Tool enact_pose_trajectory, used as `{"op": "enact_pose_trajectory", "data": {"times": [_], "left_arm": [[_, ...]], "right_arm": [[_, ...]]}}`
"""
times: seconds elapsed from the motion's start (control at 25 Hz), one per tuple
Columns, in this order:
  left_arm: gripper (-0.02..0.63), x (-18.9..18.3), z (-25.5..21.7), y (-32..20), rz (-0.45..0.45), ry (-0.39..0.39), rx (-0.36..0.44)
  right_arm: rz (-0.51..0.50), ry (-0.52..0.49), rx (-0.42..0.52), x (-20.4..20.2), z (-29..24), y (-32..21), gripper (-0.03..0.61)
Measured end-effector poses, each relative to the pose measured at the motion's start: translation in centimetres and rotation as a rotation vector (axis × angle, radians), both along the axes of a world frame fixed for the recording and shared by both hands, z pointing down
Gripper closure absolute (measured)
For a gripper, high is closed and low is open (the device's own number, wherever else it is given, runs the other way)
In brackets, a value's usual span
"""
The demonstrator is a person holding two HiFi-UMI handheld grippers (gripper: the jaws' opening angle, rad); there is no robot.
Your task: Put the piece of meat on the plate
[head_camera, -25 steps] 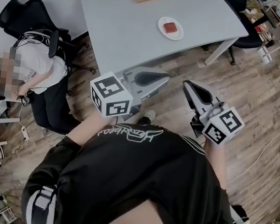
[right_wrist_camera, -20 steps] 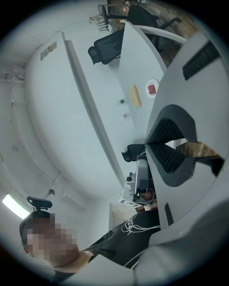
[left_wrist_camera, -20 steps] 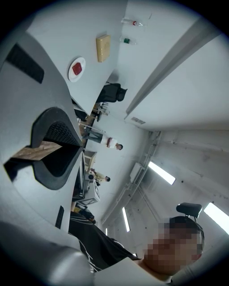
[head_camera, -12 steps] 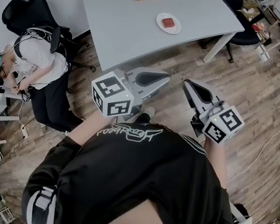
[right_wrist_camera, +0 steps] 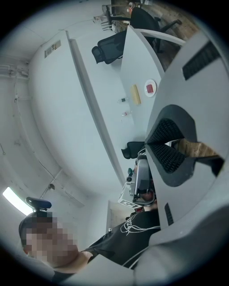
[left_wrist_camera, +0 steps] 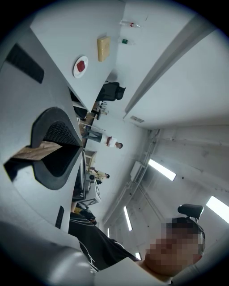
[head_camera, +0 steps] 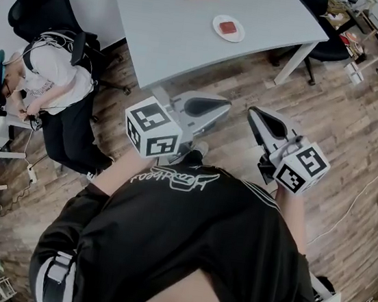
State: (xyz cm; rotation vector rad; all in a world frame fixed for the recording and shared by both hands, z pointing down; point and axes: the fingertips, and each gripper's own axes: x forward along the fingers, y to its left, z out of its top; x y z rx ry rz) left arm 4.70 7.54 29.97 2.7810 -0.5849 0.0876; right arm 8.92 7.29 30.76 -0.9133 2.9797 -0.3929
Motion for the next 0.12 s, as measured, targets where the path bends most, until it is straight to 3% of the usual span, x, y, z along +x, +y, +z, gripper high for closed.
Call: {"op": "enact_pose_trajectory", "data": {"times": [0.12], "left_arm": [[0.606, 0.04, 0.04, 0.59, -0.002, -0.002, 0.000]], "right_arm": [[-0.002, 0.001, -0.002, 0.02, 0.11, 0.62, 0.571]]}}
